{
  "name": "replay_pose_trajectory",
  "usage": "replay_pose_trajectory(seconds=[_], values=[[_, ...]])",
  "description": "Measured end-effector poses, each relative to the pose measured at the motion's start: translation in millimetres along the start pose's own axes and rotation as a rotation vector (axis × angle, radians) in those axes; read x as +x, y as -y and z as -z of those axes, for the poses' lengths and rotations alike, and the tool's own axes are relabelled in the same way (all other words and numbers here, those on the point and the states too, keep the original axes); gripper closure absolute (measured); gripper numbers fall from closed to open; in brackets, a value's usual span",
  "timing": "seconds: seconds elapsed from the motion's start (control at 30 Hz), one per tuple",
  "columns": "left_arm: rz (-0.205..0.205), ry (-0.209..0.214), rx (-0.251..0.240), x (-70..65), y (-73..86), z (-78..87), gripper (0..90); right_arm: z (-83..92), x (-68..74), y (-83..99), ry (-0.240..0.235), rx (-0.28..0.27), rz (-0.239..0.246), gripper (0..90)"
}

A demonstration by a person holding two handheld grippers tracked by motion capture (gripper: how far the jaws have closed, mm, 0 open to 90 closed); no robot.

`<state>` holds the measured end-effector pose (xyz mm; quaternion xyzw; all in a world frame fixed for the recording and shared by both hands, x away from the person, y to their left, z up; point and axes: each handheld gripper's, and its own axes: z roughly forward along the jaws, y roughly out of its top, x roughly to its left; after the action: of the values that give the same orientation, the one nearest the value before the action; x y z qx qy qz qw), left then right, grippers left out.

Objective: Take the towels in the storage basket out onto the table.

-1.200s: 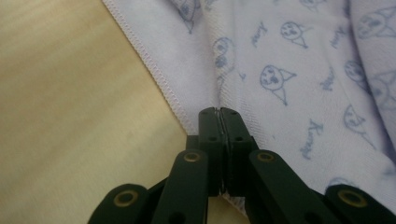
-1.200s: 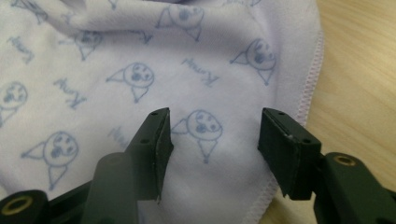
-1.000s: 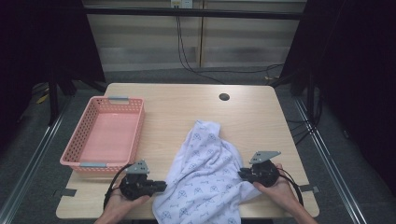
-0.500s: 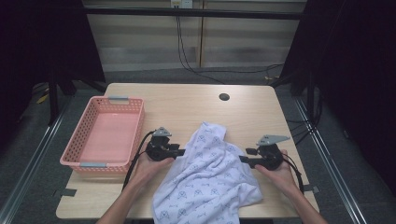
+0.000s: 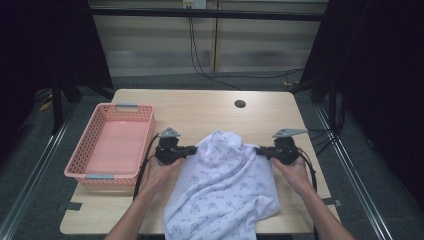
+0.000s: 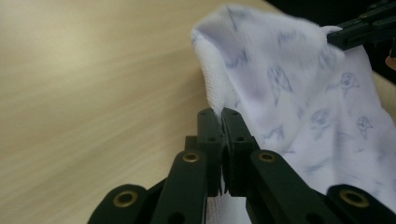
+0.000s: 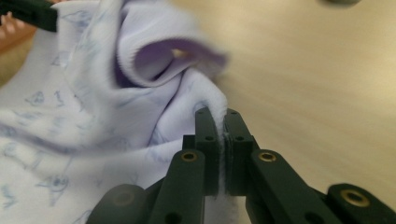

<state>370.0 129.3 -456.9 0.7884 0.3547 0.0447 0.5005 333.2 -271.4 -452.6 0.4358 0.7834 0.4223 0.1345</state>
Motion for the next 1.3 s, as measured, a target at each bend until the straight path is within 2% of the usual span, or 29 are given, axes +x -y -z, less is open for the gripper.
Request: replay_pose_trajectory(seconds=[0.1,0.13,0.17,0.2,0.27,0.33,0.37,0.4,0.47,0.53,0.57,0.6,0.67,0.73,0.77,0.83,0.87,0.9,0.97,1.0,1.07,1.1,1.17,1.2,1.27,1.3], values=[[0.002,-0.023,-0.075,-0.7,-17.0,29.5,87.8,28.6,-9.5,-15.2,0.036,-0.064,-0.007,86.9],[0.012,-0.016,-0.11,-1.8,-20.2,38.6,87.8,38.3,-11.8,-19.8,0.05,-0.09,-0.012,86.8],[0.021,-0.021,-0.142,-3.4,-21.8,47.1,87.8,48.5,-13.8,-23.1,0.059,-0.127,-0.018,86.9],[0.004,-0.024,-0.156,-7.3,-21.8,56.1,87.8,58.9,-14.4,-24.7,0.07,-0.17,-0.026,86.9],[-0.011,-0.006,-0.151,-13.3,-18.5,64.8,87.7,75.3,-13.9,-23.3,0.078,-0.203,-0.02,86.8],[-0.029,0.009,-0.12,-20.9,-9.9,66.7,87.4,85.9,-10.0,-13.0,0.053,-0.205,-0.019,86.8],[-0.059,-0.001,-0.083,-24.9,-4.8,65.0,87.3,87.3,-7.2,-8.2,0.058,-0.194,-0.011,86.8],[-0.07,0.01,-0.035,-29.1,2.2,60.5,87.1,88.0,-3.2,-1.0,0.055,-0.172,-0.004,86.8],[-0.079,0.029,0.024,-34.4,13.8,53.7,86.7,87.4,4.8,15.9,0.046,-0.12,0.007,86.8],[-0.062,0.052,0.078,-38.5,28.6,47.9,86.4,86.1,11.3,33.9,0.024,-0.074,0.008,86.8],[-0.076,0.052,0.109,-41.5,36.1,46.4,86.2,86.3,15.0,43.1,0.018,-0.059,0.007,86.7],[-0.071,0.047,0.153,-44.5,45.4,45.8,86.2,87.1,18.0,52.5,0.0,-0.041,0.002,86.8],[-0.055,0.085,0.197,-48.5,60.9,47.7,85.4,89.3,25.2,70.1,-0.018,0.002,0.005,86.6],[-0.057,0.105,0.225,-52.8,72.8,51.6,83.2,93.7,32.7,85.2,-0.034,0.029,-0.002,86.4],[-0.06,0.133,0.243,-57.2,79.4,55.6,82.7,96.8,36.4,91.0,-0.046,0.047,-0.004,86.0],[-0.078,0.151,0.251,-64.4,84.8,63.3,81.5,104.1,45.0,99.8,-0.061,0.051,-0.003,83.6],[-0.074,0.171,0.24,-67.7,87.2,68.3,80.3,107.0,48.7,102.7,-0.067,0.057,0.004,80.1],[-0.073,0.176,0.234,-68.1,87.6,70.8,77.6,110.2,52.6,104.3,-0.061,0.053,0.016,72.7],[-0.062,0.162,0.2,-64.8,85.6,73.0,67.3,113.6,53.5,102.4,-0.063,0.032,0.018,63.3],[-0.052,0.158,0.184,-61.2,82.8,72.5,65.0,114.4,51.5,99.2,-0.06,0.016,0.018,58.8],[-0.034,0.131,0.139,-53.8,74.4,69.5,61.3,111.9,44.7,88.9,-0.025,-0.017,-0.002,53.7],[-0.031,0.132,0.131,-50.9,71.3,67.9,60.5,109.2,42.2,84.2,-0.026,-0.035,-0.002,54.1],[-0.027,0.106,0.12,-46.7,63.5,59.0,60.7,99.8,37.1,76.2,-0.044,-0.048,-0.004,57.2],[-0.038,0.098,0.127,-44.7,59.8,50.7,61.1,91.8,34.5,71.6,-0.032,-0.046,-0.003,57.3],[-0.034,0.105,0.158,-40.8,56.7,36.6,59.6,73.1,31.0,63.0,-0.045,-0.017,0.019,56.3],[-0.033,0.092,0.166,-39.5,56.2,29.0,57.7,63.0,30.1,59.2,-0.049,0.001,0.026,55.0]])
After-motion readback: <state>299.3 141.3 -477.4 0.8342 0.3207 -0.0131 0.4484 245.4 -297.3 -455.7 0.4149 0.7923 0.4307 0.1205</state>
